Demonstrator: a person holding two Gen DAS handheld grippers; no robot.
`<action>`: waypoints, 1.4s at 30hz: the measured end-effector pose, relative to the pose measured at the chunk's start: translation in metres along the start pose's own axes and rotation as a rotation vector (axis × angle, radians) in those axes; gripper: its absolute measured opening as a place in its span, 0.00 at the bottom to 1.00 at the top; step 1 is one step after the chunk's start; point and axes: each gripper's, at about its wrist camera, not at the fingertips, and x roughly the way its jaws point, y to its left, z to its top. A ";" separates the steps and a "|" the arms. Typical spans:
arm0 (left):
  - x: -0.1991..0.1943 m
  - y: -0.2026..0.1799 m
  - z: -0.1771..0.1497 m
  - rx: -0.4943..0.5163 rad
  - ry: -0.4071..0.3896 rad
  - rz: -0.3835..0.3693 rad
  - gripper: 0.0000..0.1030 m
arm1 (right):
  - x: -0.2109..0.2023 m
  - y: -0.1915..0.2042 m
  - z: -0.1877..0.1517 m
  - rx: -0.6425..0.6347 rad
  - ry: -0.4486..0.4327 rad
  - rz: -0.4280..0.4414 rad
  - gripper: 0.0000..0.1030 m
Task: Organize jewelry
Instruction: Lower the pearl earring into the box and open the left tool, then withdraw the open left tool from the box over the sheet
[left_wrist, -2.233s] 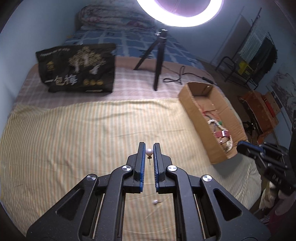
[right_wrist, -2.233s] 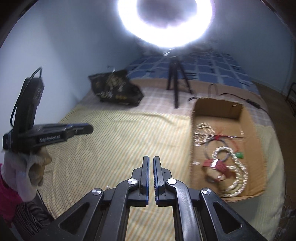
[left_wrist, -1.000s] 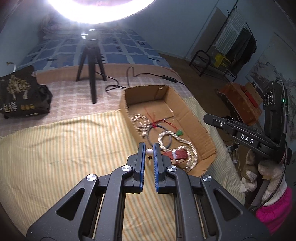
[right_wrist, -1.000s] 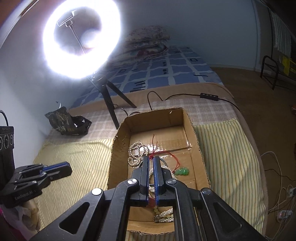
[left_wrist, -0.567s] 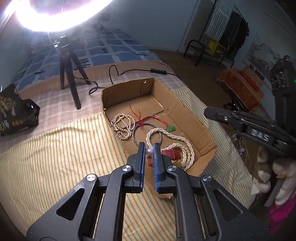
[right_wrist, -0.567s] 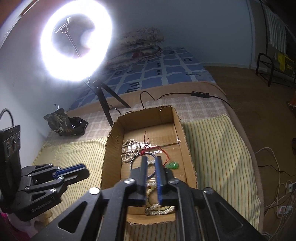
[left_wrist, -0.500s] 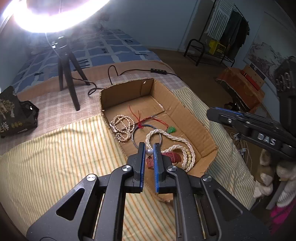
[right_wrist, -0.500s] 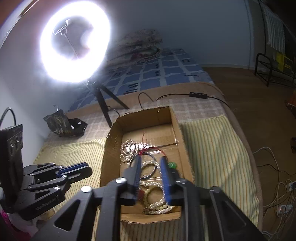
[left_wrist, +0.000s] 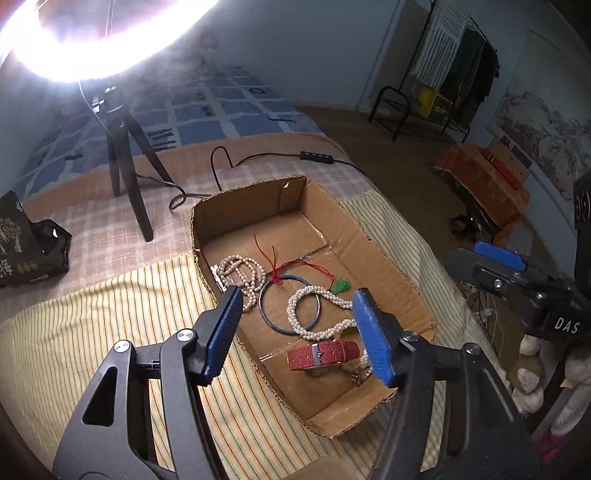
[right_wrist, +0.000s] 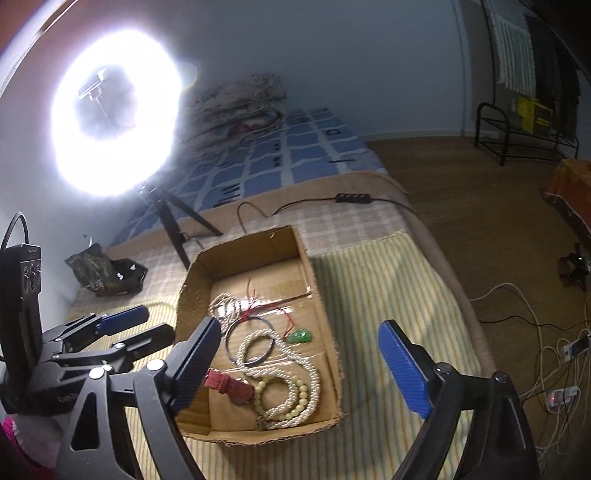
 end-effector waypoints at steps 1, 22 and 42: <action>-0.001 0.001 0.001 -0.006 0.000 -0.003 0.62 | 0.000 -0.001 0.001 0.004 -0.001 -0.007 0.89; -0.067 0.026 -0.013 -0.003 -0.076 0.106 0.62 | -0.028 0.007 -0.010 -0.008 -0.019 -0.053 0.99; -0.156 0.080 -0.069 -0.056 -0.165 0.192 0.62 | -0.077 0.065 -0.053 -0.141 -0.066 -0.012 1.00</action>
